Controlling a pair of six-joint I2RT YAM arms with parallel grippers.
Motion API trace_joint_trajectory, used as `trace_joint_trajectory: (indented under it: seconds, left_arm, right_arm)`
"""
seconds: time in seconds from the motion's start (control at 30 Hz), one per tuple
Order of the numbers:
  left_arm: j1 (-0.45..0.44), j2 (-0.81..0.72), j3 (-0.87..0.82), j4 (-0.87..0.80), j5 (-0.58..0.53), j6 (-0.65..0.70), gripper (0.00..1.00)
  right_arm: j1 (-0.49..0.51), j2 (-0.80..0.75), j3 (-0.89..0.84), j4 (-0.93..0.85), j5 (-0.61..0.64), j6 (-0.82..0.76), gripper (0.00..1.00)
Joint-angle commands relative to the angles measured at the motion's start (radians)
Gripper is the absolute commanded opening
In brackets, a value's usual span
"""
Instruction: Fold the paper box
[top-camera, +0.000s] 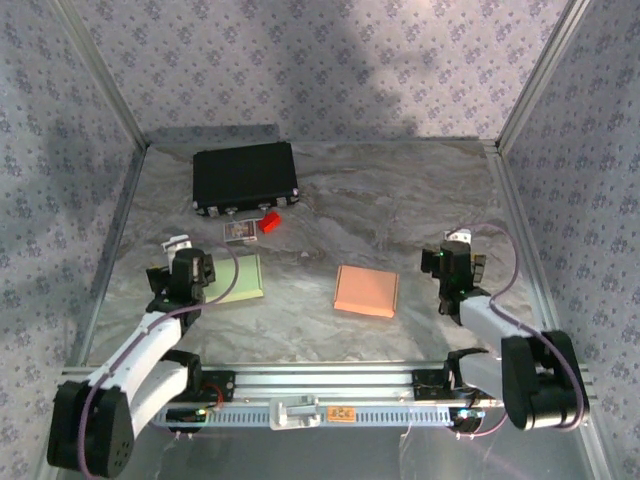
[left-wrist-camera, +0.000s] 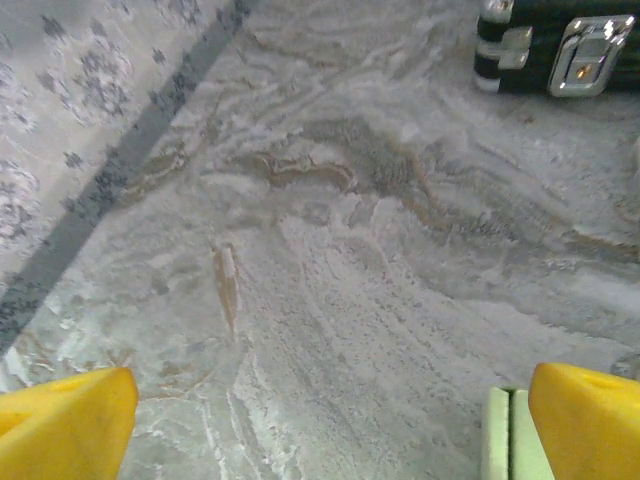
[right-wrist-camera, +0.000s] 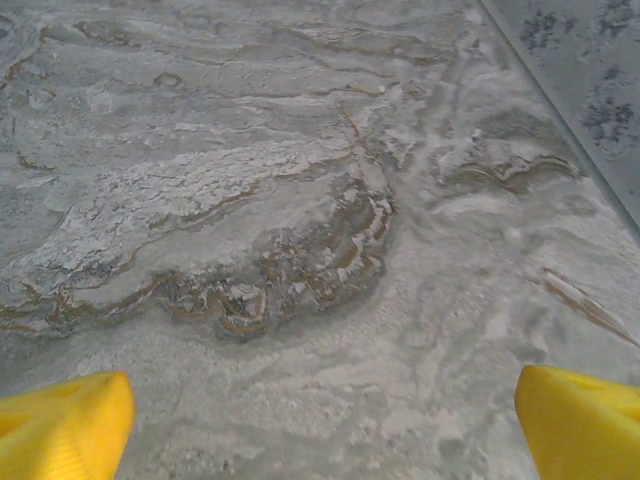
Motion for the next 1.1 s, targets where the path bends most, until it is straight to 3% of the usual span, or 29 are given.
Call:
trace_joint_trajectory:
  seconds: [0.0, 0.2, 0.53, 0.6, 0.7, 0.73, 0.77, 0.8, 0.83, 0.9, 0.93, 1.0, 1.07]
  left_arm:
    - [0.044, 0.066, -0.003, 0.208, 0.131, 0.046, 1.00]
    - [0.104, 0.223, 0.025, 0.405, 0.315, 0.059, 1.00]
    - [0.155, 0.427, 0.065, 0.680, 0.420, 0.174, 1.00]
    - [0.160, 0.468, 0.027, 0.798, 0.427, 0.195, 1.00]
    - [0.172, 0.646, -0.048, 1.133, 0.464, 0.199, 1.00]
    - [0.172, 0.647, -0.046, 1.138, 0.459, 0.200, 1.00]
    - [0.172, 0.589, -0.007, 0.964, 0.439, 0.181, 1.00]
    - [0.180, 0.591, 0.020, 0.908, 0.441, 0.170, 1.00]
    - [0.184, 0.639, 0.035, 0.967, 0.428, 0.167, 1.00]
    - [0.201, 0.605, 0.108, 0.759, 0.436, 0.139, 1.00]
    - [0.202, 0.628, 0.082, 0.852, 0.435, 0.146, 1.00]
    - [0.202, 0.610, 0.096, 0.798, 0.435, 0.140, 1.00]
    - [0.202, 0.627, 0.081, 0.857, 0.432, 0.146, 1.00]
  right_arm:
    - [-0.025, 0.060, 0.048, 0.187, -0.051, -0.046, 0.99]
    - [-0.051, 0.168, 0.082, 0.303, -0.170, -0.101, 0.99]
    - [-0.144, 0.254, 0.030, 0.491, -0.226, -0.052, 0.99]
    - [-0.144, 0.274, 0.017, 0.531, -0.226, -0.051, 0.99]
    - [-0.145, 0.323, 0.007, 0.588, -0.210, -0.044, 0.99]
    - [-0.141, 0.342, 0.003, 0.618, -0.204, -0.048, 0.99]
    - [-0.133, 0.331, 0.015, 0.585, -0.182, -0.049, 0.99]
    - [-0.127, 0.336, 0.022, 0.575, -0.174, -0.053, 0.99]
    - [-0.116, 0.346, 0.032, 0.574, -0.150, -0.059, 0.99]
    - [-0.100, 0.352, 0.061, 0.529, -0.117, -0.066, 0.99]
    - [-0.099, 0.353, 0.063, 0.521, -0.116, -0.067, 0.99]
    - [-0.104, 0.353, 0.068, 0.513, -0.123, -0.062, 0.99]
    - [-0.116, 0.352, 0.074, 0.499, -0.144, -0.056, 0.99]
